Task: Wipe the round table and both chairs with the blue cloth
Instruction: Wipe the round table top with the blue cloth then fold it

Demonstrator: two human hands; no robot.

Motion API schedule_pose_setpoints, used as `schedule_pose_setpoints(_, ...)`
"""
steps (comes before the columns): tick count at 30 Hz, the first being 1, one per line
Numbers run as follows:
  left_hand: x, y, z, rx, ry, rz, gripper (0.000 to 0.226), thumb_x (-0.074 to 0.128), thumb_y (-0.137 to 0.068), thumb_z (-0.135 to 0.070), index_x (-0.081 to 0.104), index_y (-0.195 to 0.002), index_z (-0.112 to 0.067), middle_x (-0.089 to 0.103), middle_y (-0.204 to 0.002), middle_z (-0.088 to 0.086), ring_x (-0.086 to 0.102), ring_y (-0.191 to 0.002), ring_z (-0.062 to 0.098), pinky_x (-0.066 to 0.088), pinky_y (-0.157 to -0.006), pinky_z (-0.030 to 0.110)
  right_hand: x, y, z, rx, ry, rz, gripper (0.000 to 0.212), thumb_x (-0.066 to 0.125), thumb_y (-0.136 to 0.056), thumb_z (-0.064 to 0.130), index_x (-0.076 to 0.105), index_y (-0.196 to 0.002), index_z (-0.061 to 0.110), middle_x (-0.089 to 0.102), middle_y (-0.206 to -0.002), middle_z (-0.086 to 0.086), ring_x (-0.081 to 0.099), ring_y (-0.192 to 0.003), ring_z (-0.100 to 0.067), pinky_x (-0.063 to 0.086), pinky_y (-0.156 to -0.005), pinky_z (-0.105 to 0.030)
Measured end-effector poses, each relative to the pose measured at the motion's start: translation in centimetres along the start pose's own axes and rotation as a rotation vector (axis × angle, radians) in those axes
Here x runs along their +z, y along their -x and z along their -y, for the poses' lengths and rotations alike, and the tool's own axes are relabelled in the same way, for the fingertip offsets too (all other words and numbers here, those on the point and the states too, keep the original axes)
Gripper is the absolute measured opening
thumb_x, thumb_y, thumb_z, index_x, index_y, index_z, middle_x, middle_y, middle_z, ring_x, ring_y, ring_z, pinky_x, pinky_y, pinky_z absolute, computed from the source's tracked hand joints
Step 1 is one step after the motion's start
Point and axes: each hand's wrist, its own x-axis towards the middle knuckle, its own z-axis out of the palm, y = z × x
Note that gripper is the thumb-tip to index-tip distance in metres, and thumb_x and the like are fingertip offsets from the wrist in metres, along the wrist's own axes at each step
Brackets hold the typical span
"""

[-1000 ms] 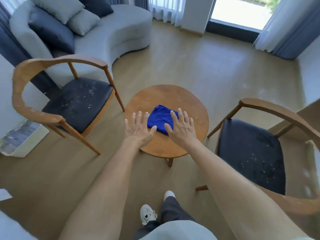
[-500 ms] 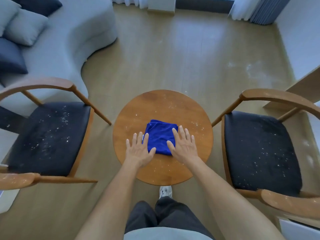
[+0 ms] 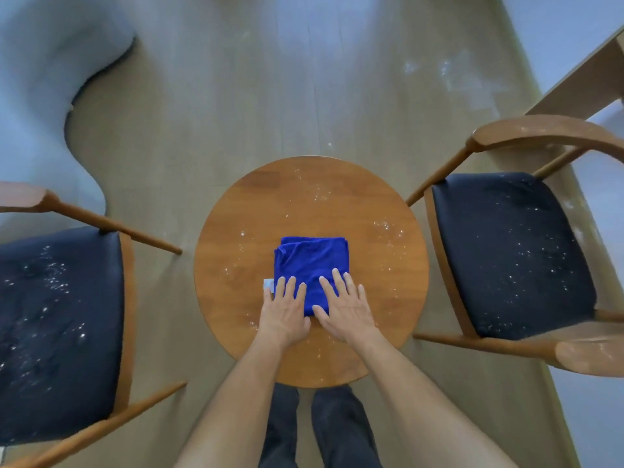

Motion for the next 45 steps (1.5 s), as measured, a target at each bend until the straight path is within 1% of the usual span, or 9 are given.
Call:
schedule_pose_setpoints(8, 3.5, -3.8, 0.9, 0.106, -0.114, -0.023, 0.05, 0.05, -0.092, -0.029, 0.034, -0.135, -0.009, 0.024, -0.152, 0.012, 0.016, -0.144, 0.03, 0.019, -0.116, 0.047, 3.9, -4.1, -1.4, -0.019, 0.2, 0.016, 0.05, 0.057, -0.089, 0.026, 0.041, -0.135, 0.013, 0.013, -0.158, -0.012, 0.016, -0.144, -0.031, 0.019, -0.114, -0.046)
schedule_pose_setpoints(12, 5.2, -5.2, 1.0, 0.128, -0.162, -0.078, 0.04, 0.057, -0.087, -0.025, 0.043, -0.121, -0.011, 0.029, -0.144, 0.013, 0.029, -0.132, 0.031, 0.028, -0.11, 0.045, 6.0, -5.1, -2.0, -0.052, 0.258, -0.151, 0.047, 0.081, -0.047, 0.005, 0.062, -0.089, 0.01, 0.059, -0.113, -0.016, 0.058, -0.094, -0.032, 0.05, -0.074, -0.039)
schedule_pose_setpoints(18, 7.0, -6.0, 0.5, 0.089, -0.177, -0.127, 0.038, 0.064, -0.081, -0.017, 0.049, -0.115, -0.011, 0.036, -0.141, 0.02, 0.035, -0.131, 0.039, 0.034, -0.105, 0.05, 7.9, -5.5, -3.1, -0.165, 0.283, -0.347, 0.046, 0.068, -0.051, -0.004, 0.059, -0.094, 0.007, 0.059, -0.098, -0.014, 0.057, -0.084, -0.03, 0.051, -0.069, -0.036)
schedule_pose_setpoints(20, 6.6, -6.3, 0.5, 0.105, -0.191, -0.112, 0.036, 0.081, -0.059, -0.015, 0.061, -0.089, -0.012, 0.058, -0.114, 0.02, 0.056, -0.106, 0.039, 0.05, -0.084, 0.048, 8.0, -5.6, -3.4, -0.212, 0.303, -0.38, 0.036, 0.067, -0.054, -0.004, 0.059, -0.086, 0.009, 0.058, -0.088, -0.011, 0.057, -0.078, -0.028, 0.049, -0.064, -0.034)
schedule_pose_setpoints(23, 6.2, -6.8, 0.8, 0.183, -0.134, -0.167, 0.035, 0.082, -0.043, -0.011, 0.058, -0.069, -0.012, 0.059, -0.074, 0.011, 0.057, -0.067, 0.031, 0.05, -0.06, 0.039, 6.8, -5.9, -3.5, -0.271, 0.326, -0.393, 0.021, 0.06, -0.057, -0.002, 0.054, -0.07, 0.013, 0.05, -0.067, -0.004, 0.049, -0.059, -0.023, 0.042, -0.055, -0.031)
schedule_pose_setpoints(28, -1.0, -8.1, 2.7, 0.178, -0.055, -0.182, 0.024, 0.048, -0.086, -0.023, 0.048, -0.108, -0.013, 0.063, -0.099, 0.007, 0.059, -0.095, 0.029, 0.035, -0.08, 0.034, 1.6, -7.4, -3.5, -0.359, 0.182, -0.537, 0.011, 0.037, -0.062, 0.013, 0.047, -0.059, 0.014, 0.043, -0.051, -0.002, 0.041, -0.042, -0.025, 0.027, -0.052, -0.028)
schedule_pose_setpoints(33, -4.6, -13.0, 5.0, 0.047, -0.066, -0.481, 0.031, 0.076, -0.059, -0.013, 0.061, -0.086, -0.008, 0.062, -0.08, 0.007, 0.061, -0.072, 0.028, 0.045, -0.056, 0.033, -2.7, -12.7, -3.9, -0.196, 0.223, -0.686, 0.023, 0.062, -0.067, 0.003, 0.063, -0.089, 0.011, 0.062, -0.083, -0.005, 0.056, -0.071, -0.026, 0.042, -0.058, -0.033)
schedule_pose_setpoints(37, -2.9, -14.3, 5.7, 0.047, -0.031, -0.478, 0.041, 0.076, -0.054, -0.014, 0.065, -0.093, -0.007, 0.065, -0.092, 0.01, 0.063, -0.077, 0.029, 0.048, -0.053, 0.033, -2.2, -14.4, -4.0, -0.246, 0.229, -0.647, 0.033, 0.068, -0.059, 0.005, 0.066, -0.092, 0.01, 0.065, -0.1, -0.009, 0.061, -0.088, -0.03, 0.049, -0.066, -0.036)
schedule_pose_setpoints(45, 1.5, -12.7, 7.6, -0.028, 0.068, -0.454, 0.034, 0.076, -0.053, -0.011, 0.062, -0.083, -0.007, 0.063, -0.089, 0.011, 0.062, -0.074, 0.03, 0.047, -0.051, 0.034, 1.2, -15.0, -3.6, -0.351, 0.218, -0.2, 0.089, 0.077, -0.059, 0.041, 0.04, -0.139, 0.026, 0.042, -0.147, -0.013, 0.04, -0.133, -0.04, 0.035, -0.105, -0.058)
